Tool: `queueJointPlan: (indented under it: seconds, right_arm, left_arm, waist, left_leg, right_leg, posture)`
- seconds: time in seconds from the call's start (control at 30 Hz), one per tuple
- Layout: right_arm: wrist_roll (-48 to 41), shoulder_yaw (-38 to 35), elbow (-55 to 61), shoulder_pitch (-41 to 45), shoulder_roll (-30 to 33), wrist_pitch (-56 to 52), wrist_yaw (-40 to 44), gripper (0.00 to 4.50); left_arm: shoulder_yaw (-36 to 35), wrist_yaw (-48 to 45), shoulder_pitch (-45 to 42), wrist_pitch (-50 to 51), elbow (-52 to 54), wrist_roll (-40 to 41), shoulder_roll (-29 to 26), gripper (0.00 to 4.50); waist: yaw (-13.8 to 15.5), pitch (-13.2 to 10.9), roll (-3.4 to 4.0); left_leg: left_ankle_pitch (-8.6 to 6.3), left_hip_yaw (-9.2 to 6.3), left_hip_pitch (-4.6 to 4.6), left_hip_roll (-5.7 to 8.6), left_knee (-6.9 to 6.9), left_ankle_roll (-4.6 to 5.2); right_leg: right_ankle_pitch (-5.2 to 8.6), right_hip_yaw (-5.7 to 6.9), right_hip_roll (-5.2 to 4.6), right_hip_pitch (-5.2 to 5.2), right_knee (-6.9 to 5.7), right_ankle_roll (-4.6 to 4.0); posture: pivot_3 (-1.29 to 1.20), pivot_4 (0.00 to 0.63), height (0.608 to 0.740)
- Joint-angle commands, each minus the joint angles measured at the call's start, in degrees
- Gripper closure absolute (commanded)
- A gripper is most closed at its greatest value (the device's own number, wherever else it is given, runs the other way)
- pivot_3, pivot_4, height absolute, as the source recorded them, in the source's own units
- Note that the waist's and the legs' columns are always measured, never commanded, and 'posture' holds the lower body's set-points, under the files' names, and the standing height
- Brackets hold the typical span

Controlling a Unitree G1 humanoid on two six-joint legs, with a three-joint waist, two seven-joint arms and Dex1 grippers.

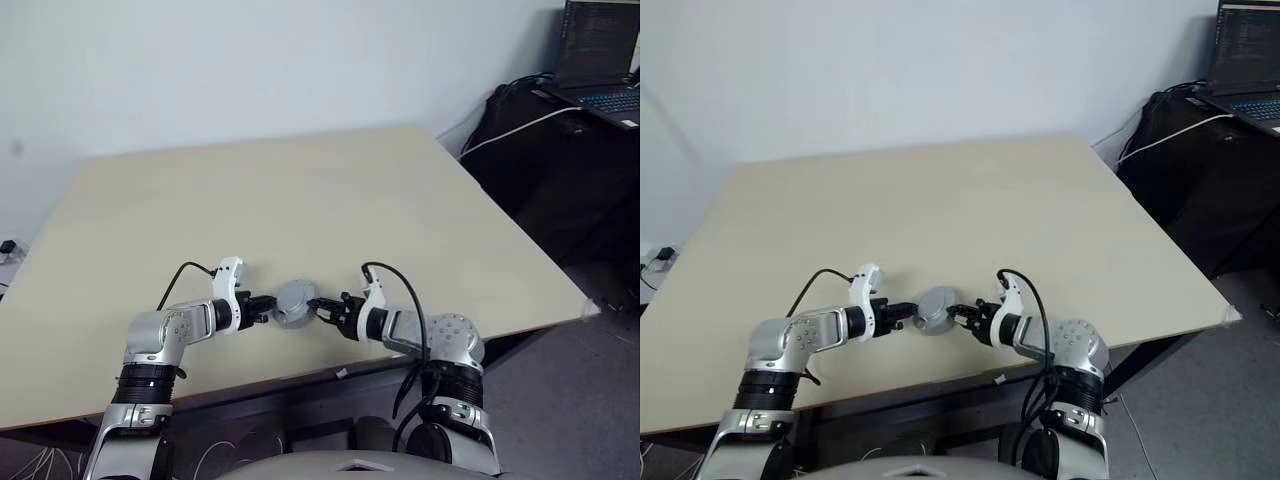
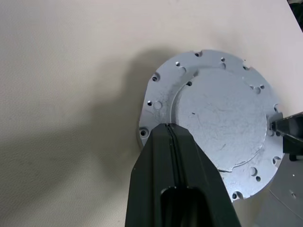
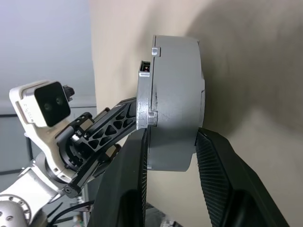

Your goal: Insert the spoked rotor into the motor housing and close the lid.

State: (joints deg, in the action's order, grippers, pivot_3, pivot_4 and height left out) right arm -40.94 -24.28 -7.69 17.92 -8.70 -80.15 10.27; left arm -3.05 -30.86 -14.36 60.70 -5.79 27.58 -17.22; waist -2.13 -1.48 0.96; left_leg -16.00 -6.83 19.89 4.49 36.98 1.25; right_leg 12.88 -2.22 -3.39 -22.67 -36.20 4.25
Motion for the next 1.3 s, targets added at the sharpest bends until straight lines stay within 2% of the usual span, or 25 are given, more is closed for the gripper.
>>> queueJointPlan:
  seconds: [0.03,0.1,0.43,0.73,0.83,1.0,1.3]
  right_arm:
    - [-0.66,4.37,1.50,-0.54,-2.86,3.39,2.01,3.31]
    - [-0.73,4.53,1.00,-0.37,-3.00,4.43,2.15,3.31]
    - [-1.88,5.73,0.05,0.35,-3.23,4.19,3.05,0.03]
    - [-3.73,5.91,-0.71,1.24,-4.55,2.81,4.27,0.01]
    - [-3.03,9.32,-0.15,1.05,-3.22,1.98,6.45,0.01]
    - [3.53,15.39,-1.00,0.99,-1.66,4.43,4.09,0.01]
    - [1.43,10.43,-1.95,1.76,-3.63,6.20,2.91,0.01]
  left_arm:
    - [1.56,-0.07,0.00,0.53,-0.09,-0.02,0.60,4.50]
    - [1.66,-0.07,0.02,0.53,-0.07,-0.01,0.57,4.50]
    - [1.64,-0.18,-0.19,0.44,-0.15,-0.11,0.29,4.50]
    - [1.83,-0.28,-0.42,0.33,-0.12,-0.23,0.23,4.50]
    - [1.88,-0.25,-0.43,0.35,-0.05,-0.17,0.33,4.50]
    - [2.04,-0.24,-0.47,0.26,-0.23,-0.16,0.52,4.50]
    - [1.97,-0.34,-0.16,-0.05,-0.43,-0.19,0.60,4.50]
  waist:
    - [-0.01,0.00,0.00]
    - [-0.01,0.00,0.00]
    - [0.01,0.00,0.01]
    - [-0.03,-0.01,0.01]
    - [-0.15,-0.01,0.01]
    - [-0.88,0.01,0.01]
    - [-0.20,-0.01,0.02]
  left_leg:
    - [-0.01,0.00,0.00,0.00,0.00,-0.02]
    - [0.00,0.00,0.00,-0.01,0.00,-0.03]
    - [0.01,-0.01,0.02,0.00,-0.04,-0.02]
    - [0.00,-0.01,0.02,-0.01,-0.05,-0.02]
    - [0.01,0.00,0.02,-0.02,-0.05,-0.01]
    - [0.01,0.00,-0.04,-0.11,-0.05,-0.10]
    - [0.02,-0.02,0.03,0.00,-0.05,-0.05]
  right_leg:
    - [0.00,0.00,0.00,0.00,-0.01,0.01]
    - [0.01,0.01,0.00,0.00,-0.02,0.02]
    - [-0.07,-0.01,-0.01,-0.04,-0.02,-0.13]
    - [-0.05,-0.01,0.00,-0.05,-0.02,-0.12]
    - [-0.03,-0.01,0.02,-0.06,-0.02,-0.08]
    - [0.02,-0.04,0.01,-0.05,-0.09,-0.02]
    - [0.00,-0.02,0.00,-0.08,-0.08,-0.06]
  posture:
    - [0.00,0.000,0.740]
    - [0.00,0.000,0.740]
    - [0.00,0.000,0.740]
    - [0.00,0.000,0.740]
    - [0.00,0.000,0.740]
    - [0.00,0.000,0.740]
    - [0.00,0.000,0.740]
